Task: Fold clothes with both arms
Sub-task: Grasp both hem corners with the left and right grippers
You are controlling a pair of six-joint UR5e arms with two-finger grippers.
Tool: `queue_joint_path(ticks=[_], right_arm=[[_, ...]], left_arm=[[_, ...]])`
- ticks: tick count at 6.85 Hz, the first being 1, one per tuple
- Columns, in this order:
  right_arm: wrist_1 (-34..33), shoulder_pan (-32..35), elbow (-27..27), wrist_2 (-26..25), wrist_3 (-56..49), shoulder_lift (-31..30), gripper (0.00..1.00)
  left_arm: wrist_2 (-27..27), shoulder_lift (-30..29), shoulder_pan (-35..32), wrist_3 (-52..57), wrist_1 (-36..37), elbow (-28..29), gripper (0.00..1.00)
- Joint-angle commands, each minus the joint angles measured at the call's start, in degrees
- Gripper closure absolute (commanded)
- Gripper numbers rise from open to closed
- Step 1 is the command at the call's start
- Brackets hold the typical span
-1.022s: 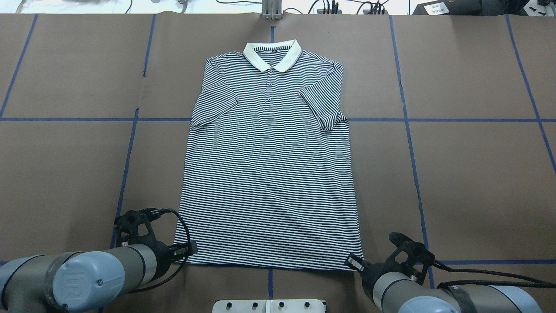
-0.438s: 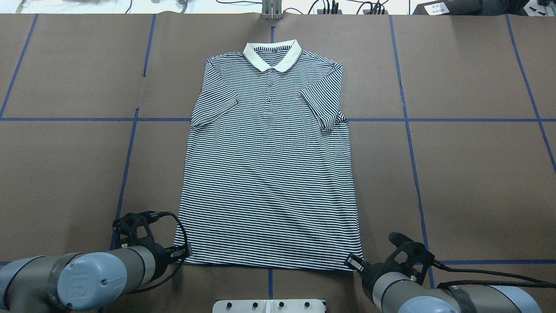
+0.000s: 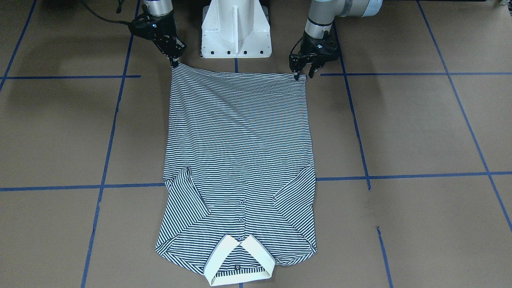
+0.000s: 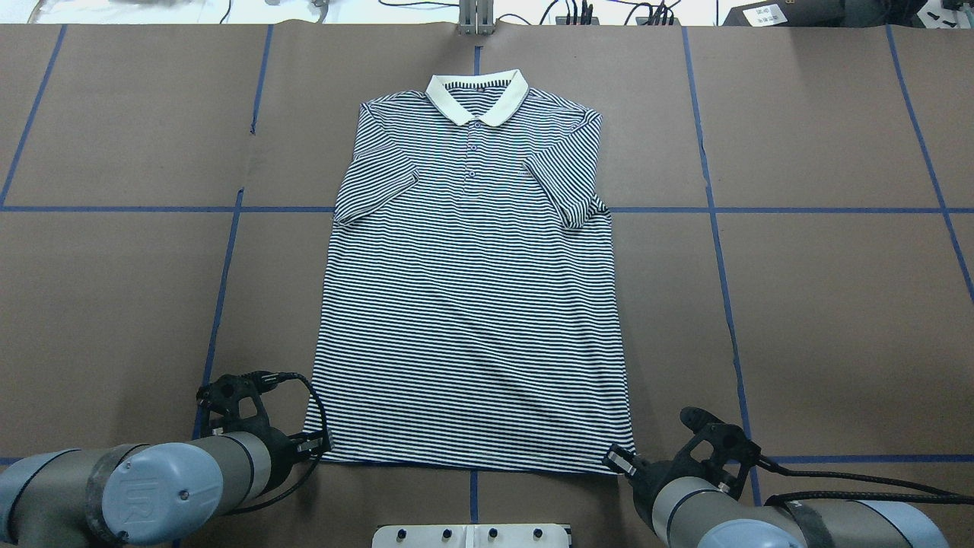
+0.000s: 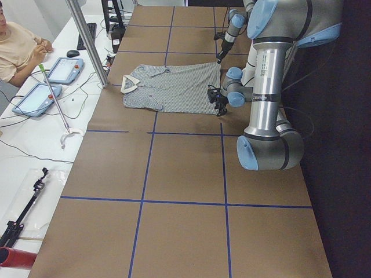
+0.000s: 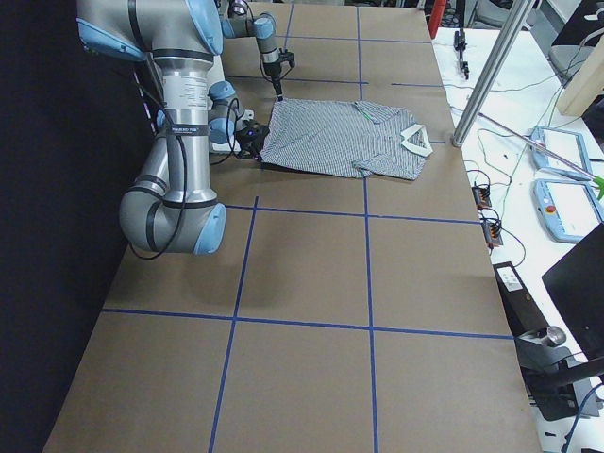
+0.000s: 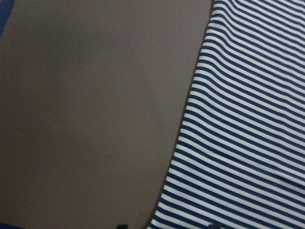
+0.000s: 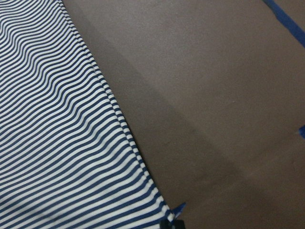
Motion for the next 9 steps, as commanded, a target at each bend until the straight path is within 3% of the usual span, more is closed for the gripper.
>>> queue_joint_path(ticks=[1, 2, 4, 7, 9], right_arm=[[0.0, 0.06, 0.1, 0.07, -0.36, -0.08, 1.0], [0.0, 0.06, 0.1, 0.07, -0.53, -0.08, 1.0], [0.0, 0.06, 0.19, 0.07, -0.62, -0.08, 1.0], [0.0, 0.06, 0.19, 0.16, -0.71, -0.17, 1.0], [0.0, -1.25, 1.15, -0.1, -3.24, -1.39, 1.0]], left_arm=[[0.0, 0.61, 0.13, 0.0, 0.0, 0.01, 0.49], [0.0, 0.78, 0.22, 0.0, 0.0, 0.01, 0.57], [0.0, 0.79, 0.75, 0.09, 0.0, -0.08, 1.0], [0.0, 0.52, 0.84, 0.09, -0.09, -1.22, 1.0], [-0.79, 2.09, 2.66, -0.09, 4.44, -10.92, 1.0]])
